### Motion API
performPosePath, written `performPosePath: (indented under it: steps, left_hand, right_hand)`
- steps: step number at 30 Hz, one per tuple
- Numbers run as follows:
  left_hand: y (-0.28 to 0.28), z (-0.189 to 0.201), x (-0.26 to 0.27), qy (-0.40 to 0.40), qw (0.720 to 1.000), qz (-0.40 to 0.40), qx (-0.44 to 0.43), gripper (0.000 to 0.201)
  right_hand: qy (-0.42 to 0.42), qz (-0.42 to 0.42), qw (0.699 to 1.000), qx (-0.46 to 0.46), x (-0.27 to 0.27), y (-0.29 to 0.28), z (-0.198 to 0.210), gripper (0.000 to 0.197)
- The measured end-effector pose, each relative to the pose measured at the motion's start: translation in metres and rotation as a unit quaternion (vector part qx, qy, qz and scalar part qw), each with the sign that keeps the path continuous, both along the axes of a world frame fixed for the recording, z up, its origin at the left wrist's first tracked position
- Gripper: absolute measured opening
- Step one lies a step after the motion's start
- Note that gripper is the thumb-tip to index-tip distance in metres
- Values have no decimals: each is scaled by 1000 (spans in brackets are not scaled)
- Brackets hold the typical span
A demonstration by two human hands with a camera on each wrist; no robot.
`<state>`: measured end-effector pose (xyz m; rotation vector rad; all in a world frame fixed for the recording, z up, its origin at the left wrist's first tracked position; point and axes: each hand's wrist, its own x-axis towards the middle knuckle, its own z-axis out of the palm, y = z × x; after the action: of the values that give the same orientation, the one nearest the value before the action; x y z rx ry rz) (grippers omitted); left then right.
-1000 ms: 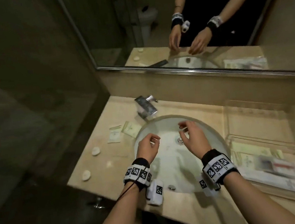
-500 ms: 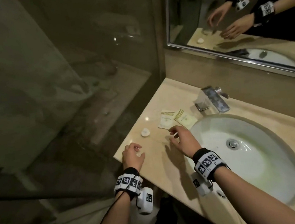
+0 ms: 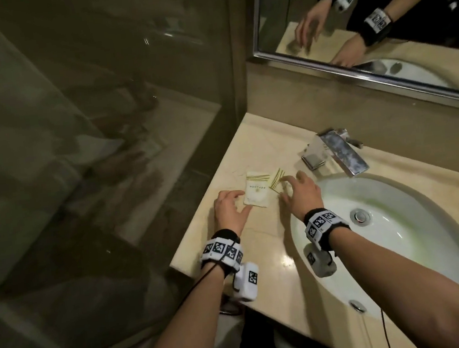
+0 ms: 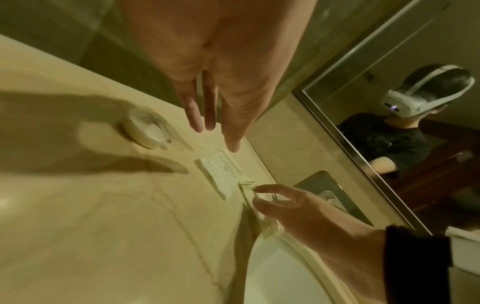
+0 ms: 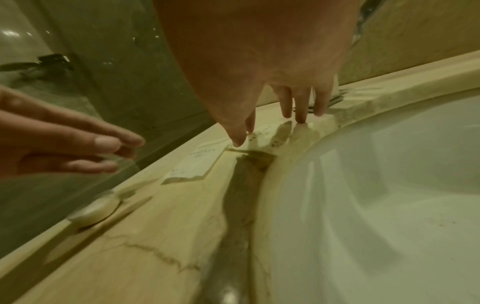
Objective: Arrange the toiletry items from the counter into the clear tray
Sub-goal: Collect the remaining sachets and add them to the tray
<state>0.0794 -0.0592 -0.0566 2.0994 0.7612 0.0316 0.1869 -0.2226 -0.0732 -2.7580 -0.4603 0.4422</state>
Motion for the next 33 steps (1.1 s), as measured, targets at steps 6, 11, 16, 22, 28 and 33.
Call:
performPosePath:
  steps: [6, 11, 16, 22, 28, 33]
  left_hand:
    - [-10, -20, 49, 37, 999, 32, 4, 40]
    - [-18, -30, 64, 88, 994, 56, 40, 57]
    - [-20, -30, 77, 122, 991, 51, -3, 44]
    - [-40, -17, 71, 67, 995, 38, -69, 28]
    - [-104, 0, 61, 58, 987, -19, -147, 26]
    - [-186, 12, 61, 71, 974, -113, -180, 34]
  right_hand:
    - [-20, -29, 999, 23, 2, -1, -5, 27]
    - [34, -129, 987, 89, 4, -4, 0, 60]
    - [92, -156, 972, 151, 5, -18, 2, 54]
    - [69, -123, 976, 168, -5, -58, 20, 35]
    - [73, -167, 963, 199, -26, -139, 40, 25]
    - [63, -245, 941, 226, -39, -230, 53, 24]
